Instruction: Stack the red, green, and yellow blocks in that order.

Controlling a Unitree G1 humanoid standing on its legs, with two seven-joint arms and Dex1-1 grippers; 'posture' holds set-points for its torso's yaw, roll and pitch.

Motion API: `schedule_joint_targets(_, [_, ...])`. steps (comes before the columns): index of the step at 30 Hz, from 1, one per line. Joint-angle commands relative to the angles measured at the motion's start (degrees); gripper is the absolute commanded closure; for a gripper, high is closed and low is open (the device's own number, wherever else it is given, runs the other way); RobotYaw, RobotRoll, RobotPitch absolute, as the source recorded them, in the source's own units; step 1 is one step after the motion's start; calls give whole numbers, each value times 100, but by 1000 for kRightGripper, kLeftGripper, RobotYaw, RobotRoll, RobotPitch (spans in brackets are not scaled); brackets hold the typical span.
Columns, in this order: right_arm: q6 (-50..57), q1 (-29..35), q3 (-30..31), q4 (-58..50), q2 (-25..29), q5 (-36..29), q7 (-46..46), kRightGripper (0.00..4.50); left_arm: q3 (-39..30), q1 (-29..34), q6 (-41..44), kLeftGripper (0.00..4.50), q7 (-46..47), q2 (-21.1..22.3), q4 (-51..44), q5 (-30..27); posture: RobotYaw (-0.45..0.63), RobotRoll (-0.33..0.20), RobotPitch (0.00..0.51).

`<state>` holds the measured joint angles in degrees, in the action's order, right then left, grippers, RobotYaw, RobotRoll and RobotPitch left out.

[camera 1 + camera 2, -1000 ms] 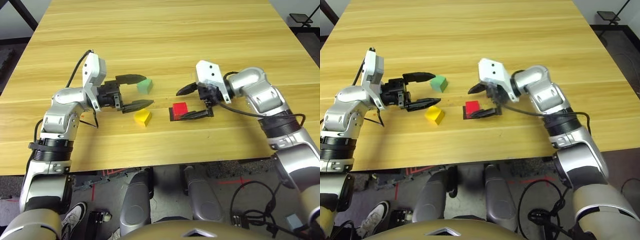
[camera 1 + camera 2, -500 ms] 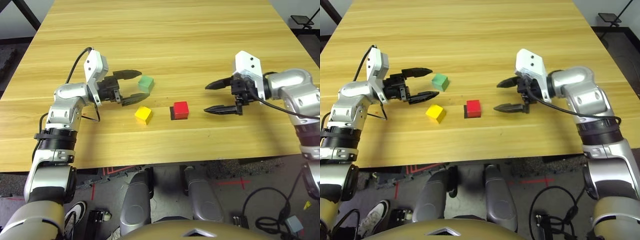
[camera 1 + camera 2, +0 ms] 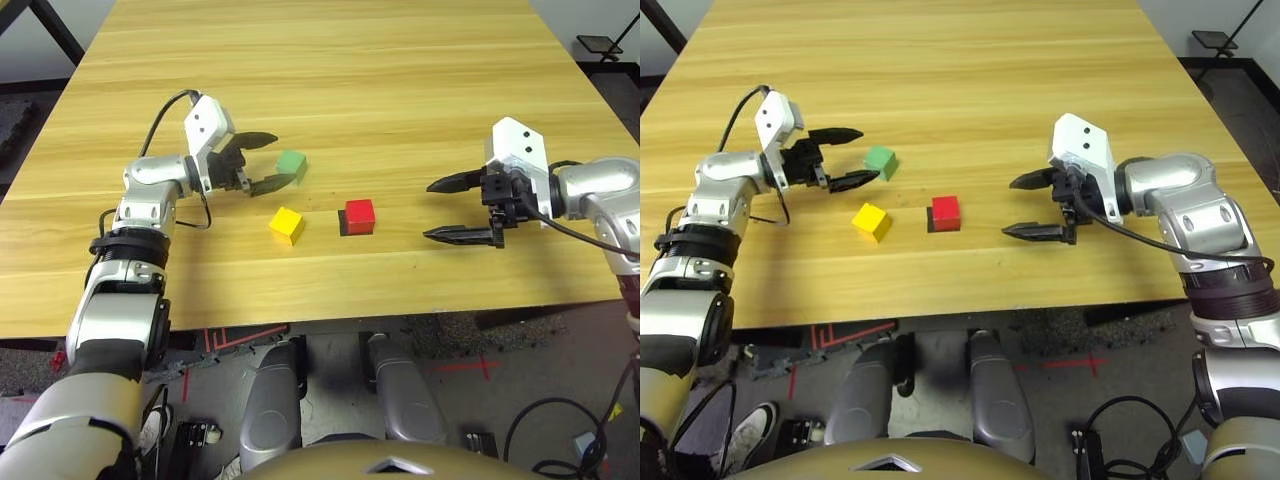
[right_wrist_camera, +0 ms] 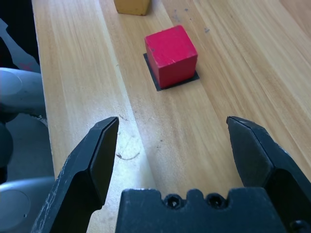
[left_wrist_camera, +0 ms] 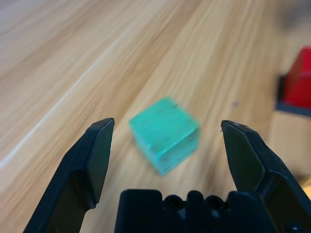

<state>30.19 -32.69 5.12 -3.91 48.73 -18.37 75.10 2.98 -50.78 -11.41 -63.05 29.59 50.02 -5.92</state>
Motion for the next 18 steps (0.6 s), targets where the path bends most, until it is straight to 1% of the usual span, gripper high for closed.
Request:
schedule_joint_targets(1, [-8, 31, 21, -122, 2, -54, -45, 29, 92, -143, 368, 0, 196, -45, 116, 208, 299, -17, 183])
schedule_joint_targets(3, [6, 26, 18, -121, -10, -76, -81, 29, 112, -129, 808, 0, 379, -62, -169, 265, 296, -13, 183])
schedule_joint_targets(5, [-3, 57, 19, -146, -15, -75, -117, 29, 49, -8, 1497, 0, 586, -102, -822, 151, 293, -8, 185])
schedule_joint_targets(8, [-22, 117, 18, -149, -24, -77, -167, 29, -78, 375, 2968, 0, 848, -142, -2202, -201, 292, -4, 187])
schedule_joint_targets(9, [-33, 139, 19, -154, -28, -72, -184, 29, -104, 515, 3399, 0, 940, -129, -2665, -278, 293, -2, 188])
schedule_joint_targets(11, [-32, 162, 21, -128, -48, -73, -218, 29, -77, 897, 4248, 0, 991, -49, -3895, -533, 297, 3, 187])
schedule_joint_targets(13, [-54, 151, 44, -74, -73, -58, -234, 29, -68, 1161, 5042, 0, 1129, 4, -4803, -723, 301, 5, 188])
schedule_joint_targets(16, [-77, 130, 83, -40, -119, -42, -253, 29, -139, 1373, 6019, 0, 1629, -57, -5694, -835, 308, 14, 185])
schedule_joint_targets(18, [-68, 126, 98, -61, -151, -56, -261, 29, -225, 1422, 6317, 0, 2198, -154, -5979, -678, 306, 21, 184])
